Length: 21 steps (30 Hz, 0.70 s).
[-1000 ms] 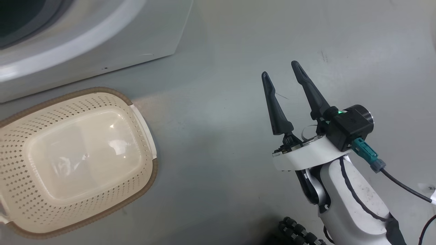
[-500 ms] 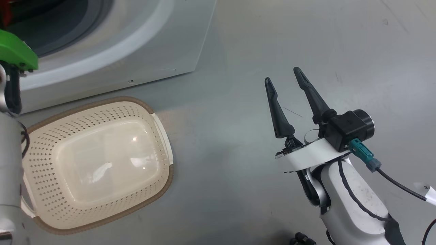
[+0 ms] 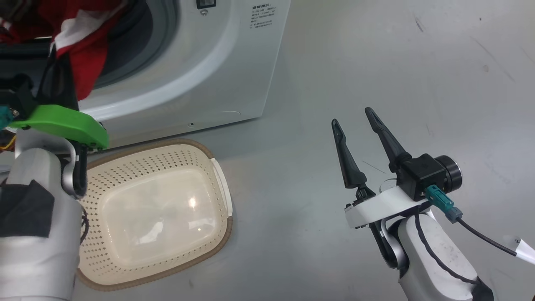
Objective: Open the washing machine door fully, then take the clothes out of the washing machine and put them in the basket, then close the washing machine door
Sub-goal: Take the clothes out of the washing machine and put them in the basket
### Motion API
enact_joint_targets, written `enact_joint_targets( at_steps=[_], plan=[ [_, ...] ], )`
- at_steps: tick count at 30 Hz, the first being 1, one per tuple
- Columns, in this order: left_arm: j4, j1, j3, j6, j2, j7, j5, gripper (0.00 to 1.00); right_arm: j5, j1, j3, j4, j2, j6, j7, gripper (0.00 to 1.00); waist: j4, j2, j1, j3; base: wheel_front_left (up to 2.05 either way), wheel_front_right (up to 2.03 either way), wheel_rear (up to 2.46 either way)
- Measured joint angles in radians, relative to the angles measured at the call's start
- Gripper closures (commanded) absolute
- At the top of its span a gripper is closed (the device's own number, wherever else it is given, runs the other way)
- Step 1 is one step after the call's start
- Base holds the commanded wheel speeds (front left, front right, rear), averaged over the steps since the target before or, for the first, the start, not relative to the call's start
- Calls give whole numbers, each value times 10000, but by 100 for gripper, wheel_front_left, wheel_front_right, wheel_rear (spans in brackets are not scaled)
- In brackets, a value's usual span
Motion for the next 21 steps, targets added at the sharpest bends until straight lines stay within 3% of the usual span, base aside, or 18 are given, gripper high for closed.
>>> enact_joint_targets(
  at_steps=[9,21],
  plan=[
    [-1149,1115,-125,125,-284,-42,293,100,-4,420,-238,198,-4,109,0,0,490,0,0,-763,0,0,0],
    [-4136,1911,245,355,-600,-86,765,100,-109,885,-399,433,-48,326,0,0,950,0,0,-1870,0,0,0]
  ],
)
